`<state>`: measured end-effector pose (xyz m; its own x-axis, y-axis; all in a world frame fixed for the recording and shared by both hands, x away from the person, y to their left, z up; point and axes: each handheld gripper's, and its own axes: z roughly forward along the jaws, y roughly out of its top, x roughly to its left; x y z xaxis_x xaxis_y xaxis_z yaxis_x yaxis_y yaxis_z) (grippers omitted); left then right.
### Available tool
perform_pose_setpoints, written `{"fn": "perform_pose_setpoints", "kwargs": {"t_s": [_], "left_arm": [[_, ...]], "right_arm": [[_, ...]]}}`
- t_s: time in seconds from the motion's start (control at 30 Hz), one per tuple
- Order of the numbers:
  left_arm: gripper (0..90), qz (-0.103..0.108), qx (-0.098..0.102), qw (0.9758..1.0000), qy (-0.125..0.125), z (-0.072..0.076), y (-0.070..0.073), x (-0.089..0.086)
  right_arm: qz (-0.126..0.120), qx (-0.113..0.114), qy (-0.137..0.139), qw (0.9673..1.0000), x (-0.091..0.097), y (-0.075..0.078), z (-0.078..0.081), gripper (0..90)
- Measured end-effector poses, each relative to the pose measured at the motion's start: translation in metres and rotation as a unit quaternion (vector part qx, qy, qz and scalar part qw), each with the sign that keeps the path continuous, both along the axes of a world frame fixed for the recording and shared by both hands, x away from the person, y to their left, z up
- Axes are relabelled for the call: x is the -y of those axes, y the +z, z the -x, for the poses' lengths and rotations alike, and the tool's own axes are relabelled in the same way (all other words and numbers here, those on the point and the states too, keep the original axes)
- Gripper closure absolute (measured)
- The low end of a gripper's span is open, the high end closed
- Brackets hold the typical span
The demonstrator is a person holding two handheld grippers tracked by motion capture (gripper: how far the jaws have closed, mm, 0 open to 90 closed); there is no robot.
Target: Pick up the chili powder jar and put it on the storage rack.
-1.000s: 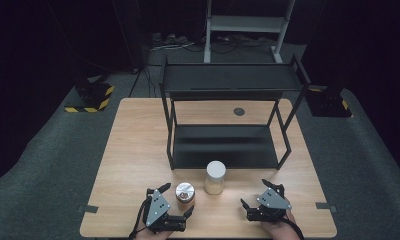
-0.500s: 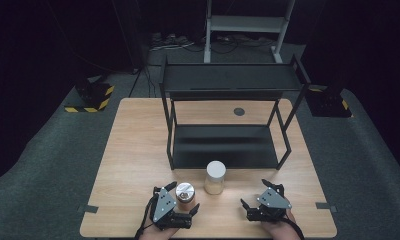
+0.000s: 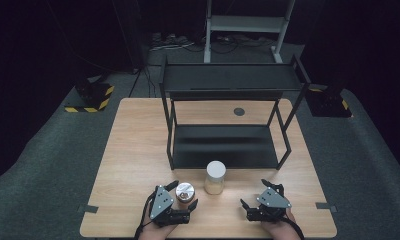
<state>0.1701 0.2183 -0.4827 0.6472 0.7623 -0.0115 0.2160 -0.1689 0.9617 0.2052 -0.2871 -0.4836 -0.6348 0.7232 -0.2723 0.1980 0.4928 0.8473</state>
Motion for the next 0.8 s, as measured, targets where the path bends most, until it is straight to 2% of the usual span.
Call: {"fn": "perform_pose_setpoints", "kwargs": {"t_s": [0.4,0.53,0.63,0.8], "left_arm": [[23.9,0.001,0.006,1.0,0.0,0.0006,-0.0023,-0.0025],[29.3,-0.002,0.011,0.9999,0.0,0.0012,-0.0037,-0.0036],[33.8,0.003,0.013,0.9999,-0.004,0.0007,-0.0068,-0.0062],[34.5,0.002,0.014,0.9999,-0.005,0.0006,-0.0066,-0.0065]], "right_arm": [[-0.001,-0.002,0.0,1.0,0.0002,0.0003,-0.0004,0.0],[-0.002,-0.003,0.0,1.0,0.0006,0.0005,-0.0008,0.0],[-0.001,-0.003,0.0,1.0,0.0007,0.0005,-0.0008,0.0],[-0.002,-0.003,-0.001,1.0,0.0013,0.0005,-0.0012,0.0]]}}
